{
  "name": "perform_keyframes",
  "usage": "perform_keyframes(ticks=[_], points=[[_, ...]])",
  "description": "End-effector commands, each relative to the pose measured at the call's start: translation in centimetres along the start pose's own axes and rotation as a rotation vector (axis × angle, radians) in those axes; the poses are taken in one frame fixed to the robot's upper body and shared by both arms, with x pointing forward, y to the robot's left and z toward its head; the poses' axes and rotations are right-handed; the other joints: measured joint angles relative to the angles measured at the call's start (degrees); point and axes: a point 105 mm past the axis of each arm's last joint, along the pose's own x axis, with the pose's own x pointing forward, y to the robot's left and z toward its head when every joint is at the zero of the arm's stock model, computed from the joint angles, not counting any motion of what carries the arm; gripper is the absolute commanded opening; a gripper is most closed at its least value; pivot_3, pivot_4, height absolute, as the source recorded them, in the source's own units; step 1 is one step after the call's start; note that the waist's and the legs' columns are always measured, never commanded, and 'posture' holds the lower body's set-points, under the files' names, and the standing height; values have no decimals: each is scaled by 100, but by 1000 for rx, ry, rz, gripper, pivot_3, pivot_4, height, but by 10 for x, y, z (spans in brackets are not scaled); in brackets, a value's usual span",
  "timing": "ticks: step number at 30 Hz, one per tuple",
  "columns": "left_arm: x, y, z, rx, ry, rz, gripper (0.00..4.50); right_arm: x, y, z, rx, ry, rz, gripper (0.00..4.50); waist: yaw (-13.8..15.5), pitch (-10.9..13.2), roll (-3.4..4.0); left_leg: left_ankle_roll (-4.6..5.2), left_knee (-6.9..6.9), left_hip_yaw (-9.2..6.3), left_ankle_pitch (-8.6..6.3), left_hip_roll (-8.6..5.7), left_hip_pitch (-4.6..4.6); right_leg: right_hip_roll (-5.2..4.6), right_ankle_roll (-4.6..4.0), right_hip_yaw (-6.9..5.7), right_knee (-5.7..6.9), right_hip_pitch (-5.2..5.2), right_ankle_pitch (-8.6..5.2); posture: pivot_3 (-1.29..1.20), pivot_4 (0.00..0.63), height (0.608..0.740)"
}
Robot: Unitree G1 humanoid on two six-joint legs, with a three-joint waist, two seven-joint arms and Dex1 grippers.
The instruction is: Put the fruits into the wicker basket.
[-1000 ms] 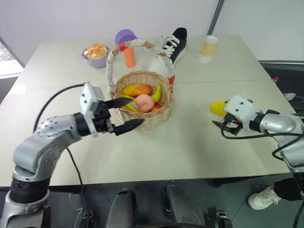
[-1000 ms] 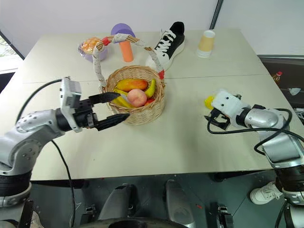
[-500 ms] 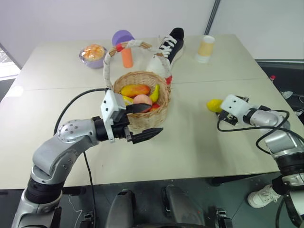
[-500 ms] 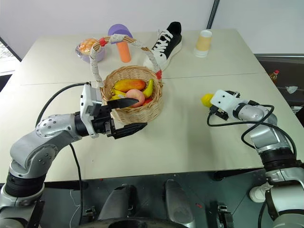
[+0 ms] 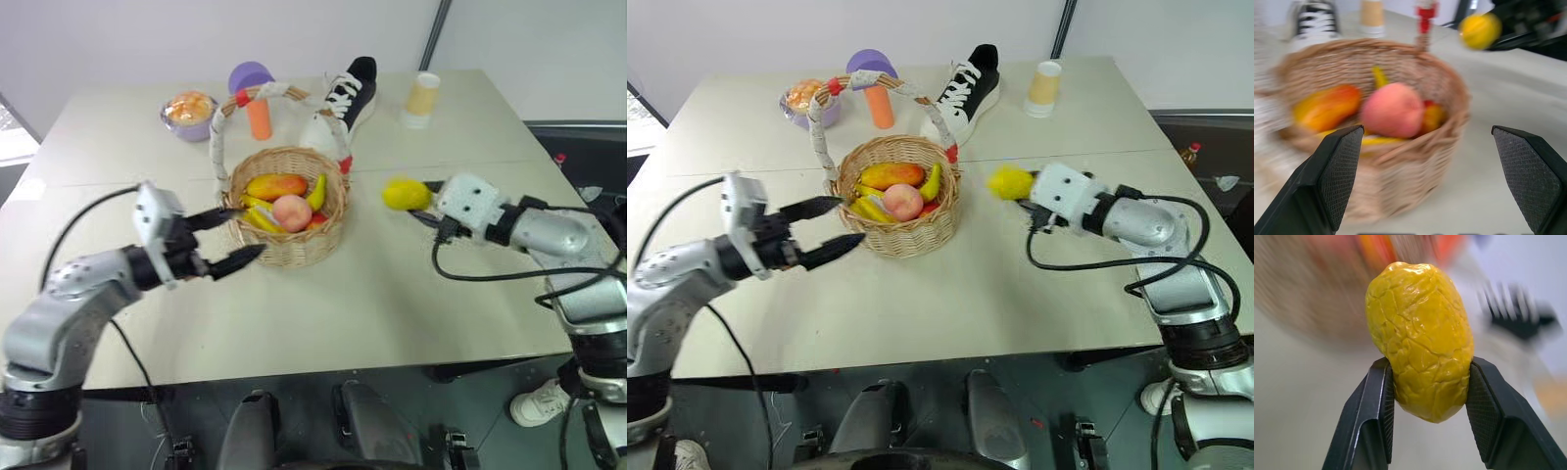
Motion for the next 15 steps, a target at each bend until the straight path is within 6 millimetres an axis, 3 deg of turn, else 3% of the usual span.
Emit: perform_keyframes(ticks=[1,6,11,15], points=[[-9,6,12,54,-32,26,4500,27,15,44,15,-152,74,1707,8,-2,-4,0,1,1,0,-2,0,-6,0,0,0,1,0,0,150,740],[-7,-1,14,62,-45,27,4500,81,20,59,8,-173,35,1707,1,-3,-6,0,4,3,0,-3,-3,-8,0,0,-1,0,0,0,150,740],[-7,-8,15,53,-64,42,4500,111,-1,47,-5,-92,-115,1707,16,-3,-6,-1,-1,5,0,-2,-7,-17,-1,-1,0,-6,1,0,150,740],[-5,-13,15,43,-76,44,4500,115,4,52,-21,-124,-107,3511,8,-3,-6,-1,-3,5,0,-2,-9,-22,-1,-1,-1,-8,1,0,150,740]])
